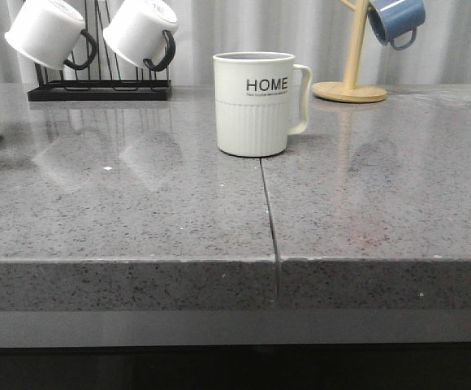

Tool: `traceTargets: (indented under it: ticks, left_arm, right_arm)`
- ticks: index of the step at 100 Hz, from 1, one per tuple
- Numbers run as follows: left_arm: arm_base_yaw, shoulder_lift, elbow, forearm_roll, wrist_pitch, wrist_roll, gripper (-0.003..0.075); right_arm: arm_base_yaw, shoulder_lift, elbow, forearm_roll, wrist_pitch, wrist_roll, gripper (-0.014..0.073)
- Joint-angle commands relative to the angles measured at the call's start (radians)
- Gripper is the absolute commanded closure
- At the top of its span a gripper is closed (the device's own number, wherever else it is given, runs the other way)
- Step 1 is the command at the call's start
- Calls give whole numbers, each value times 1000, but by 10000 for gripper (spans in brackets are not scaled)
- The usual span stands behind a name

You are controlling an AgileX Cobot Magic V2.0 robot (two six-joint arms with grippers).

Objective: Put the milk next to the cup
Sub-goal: 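Grasp the Pascual milk carton with the left gripper and lift it, then carry the carton beside the mug and lower it onto the table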

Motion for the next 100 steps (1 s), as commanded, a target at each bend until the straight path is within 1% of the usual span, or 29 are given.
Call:
traceTargets:
  ticks: [1,11,18,25,35,44,49,62,80,100]
  left_arm:
    - [1,-7,-35,-3,-89,-9,50]
    - [1,2,-35,-3,-89,-9,63]
    - [1,2,-35,-3,-89,-9,110]
    - [1,2,-35,-3,-89,-9,184]
    - [1,2,-35,-3,-91,-9,310]
    - [1,-1,-35,-3,-92,-9,381]
    - [-6,-8,-35,-3,-92,-9,395]
    - [-49,-59,-35,-3,-93,-9,395]
    - [-154,-106,-38,-3,-95,-9,395]
    - [-283,-86,-74,-3,-92,-9,395]
  right_arm:
    - [-1,4,-25,-4,-73,-7,610]
    - [-1,4,-25,-4,-73,-7,610]
    - [-1,4,-25,-4,-73,-7,610]
    - [-1,4,-25,-4,-73,-7,610]
    - [-1,4,-25,-4,-73,-7,610]
    - [-1,4,-25,-4,-73,-7,610]
    - [-1,4,-25,-4,-73,-7,610]
    - [-1,4,-25,-4,-73,-7,610]
    - [-1,4,-25,-4,-73,-7,610]
    - [-1,4,-25,-4,-73,-7,610]
